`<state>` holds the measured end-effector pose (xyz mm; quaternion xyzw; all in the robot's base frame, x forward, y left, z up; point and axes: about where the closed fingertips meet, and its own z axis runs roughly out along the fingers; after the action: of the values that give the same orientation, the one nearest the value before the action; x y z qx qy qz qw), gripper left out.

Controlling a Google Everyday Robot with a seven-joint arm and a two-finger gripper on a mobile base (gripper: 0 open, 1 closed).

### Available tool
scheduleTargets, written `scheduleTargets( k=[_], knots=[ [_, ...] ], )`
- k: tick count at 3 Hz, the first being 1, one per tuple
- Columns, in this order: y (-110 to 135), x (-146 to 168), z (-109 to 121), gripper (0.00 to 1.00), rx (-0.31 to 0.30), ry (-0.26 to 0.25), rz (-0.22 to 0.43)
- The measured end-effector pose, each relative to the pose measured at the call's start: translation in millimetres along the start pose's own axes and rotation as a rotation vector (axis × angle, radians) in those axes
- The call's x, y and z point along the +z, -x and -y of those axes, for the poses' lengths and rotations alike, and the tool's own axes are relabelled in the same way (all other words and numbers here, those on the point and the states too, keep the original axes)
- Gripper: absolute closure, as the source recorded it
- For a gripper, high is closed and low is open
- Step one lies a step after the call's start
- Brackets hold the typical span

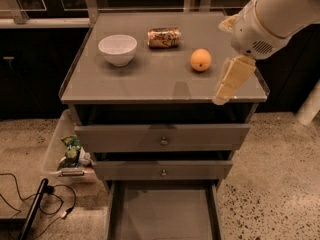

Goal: Place orange into bottom drawer

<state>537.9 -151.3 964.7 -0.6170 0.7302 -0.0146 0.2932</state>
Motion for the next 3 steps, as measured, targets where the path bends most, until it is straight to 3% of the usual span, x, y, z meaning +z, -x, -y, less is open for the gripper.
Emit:
scheduleTargets(
  k=[1,2,3],
  knots=[
    [-1.2,4.5,2.2,0.00,0.010,-0.002,-0.002],
    [-23.8,24.6,29.5,0.00,0.050,-0.050,0.010],
    [-47.9,40.7,64.6,0.00,0.102,-0.108,0.062]
  ],
)
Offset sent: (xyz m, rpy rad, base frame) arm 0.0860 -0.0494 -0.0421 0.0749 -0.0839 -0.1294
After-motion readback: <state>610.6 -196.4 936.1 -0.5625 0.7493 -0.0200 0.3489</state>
